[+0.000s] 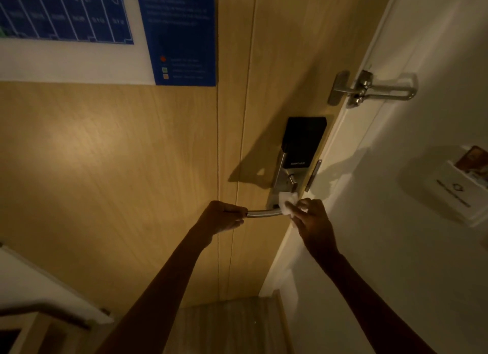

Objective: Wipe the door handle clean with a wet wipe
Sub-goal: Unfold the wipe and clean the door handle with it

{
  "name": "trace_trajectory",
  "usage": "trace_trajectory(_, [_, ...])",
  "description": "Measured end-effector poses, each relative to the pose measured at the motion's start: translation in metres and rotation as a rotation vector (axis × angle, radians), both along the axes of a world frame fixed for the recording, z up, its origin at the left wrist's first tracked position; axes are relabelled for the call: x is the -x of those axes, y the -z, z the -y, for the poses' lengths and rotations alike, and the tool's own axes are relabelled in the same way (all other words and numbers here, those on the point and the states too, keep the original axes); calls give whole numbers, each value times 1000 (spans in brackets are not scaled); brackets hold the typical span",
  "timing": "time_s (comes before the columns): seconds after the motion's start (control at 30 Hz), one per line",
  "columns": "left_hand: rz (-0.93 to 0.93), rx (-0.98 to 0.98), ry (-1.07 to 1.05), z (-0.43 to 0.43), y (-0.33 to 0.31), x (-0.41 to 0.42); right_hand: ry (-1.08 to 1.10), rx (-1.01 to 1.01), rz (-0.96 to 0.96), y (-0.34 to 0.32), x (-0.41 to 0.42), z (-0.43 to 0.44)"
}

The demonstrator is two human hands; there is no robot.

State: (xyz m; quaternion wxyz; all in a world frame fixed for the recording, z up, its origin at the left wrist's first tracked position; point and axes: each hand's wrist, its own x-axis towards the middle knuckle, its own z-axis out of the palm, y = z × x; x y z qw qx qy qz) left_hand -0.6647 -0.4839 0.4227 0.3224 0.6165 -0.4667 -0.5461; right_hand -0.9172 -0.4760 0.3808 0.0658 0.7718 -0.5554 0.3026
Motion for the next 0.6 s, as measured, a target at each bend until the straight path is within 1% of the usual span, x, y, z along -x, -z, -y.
trace_trajectory(0.07, [-6, -1, 1, 1, 0, 1, -41, -18, -25, 2, -16, 1])
trace_trajectory(0.13, [-24, -6, -9, 0, 1, 1, -144, -1, -106, 0, -43, 0])
trace_trajectory(0.2, [-53, -8, -29, -3, 2, 1, -193, -18, -174, -5, -53, 1])
trace_trajectory(0.27, [-49, -5, -34, -5, 2, 1, -136, -55, -176, -7, -38, 3])
trace_trajectory(0.37, [-54, 6, -46, -7, 3, 4, -26, -48, -20, 2, -11, 0])
trace_trajectory(0.4, [-56, 16, -54, -7, 4, 4, -21, -40, -8, 4, -15, 0])
trace_trajectory(0.47, [-54, 35, -59, -7, 5, 4, -71, -50, -48, 4, -37, 1])
trace_trajectory(0.53, [-43, 45, -60, -6, 6, 4, -132, -51, -128, 1, -53, 3])
trace_trajectory(0.6, [-20, 45, -53, -4, 6, 4, -102, -69, -185, -3, -43, 4])
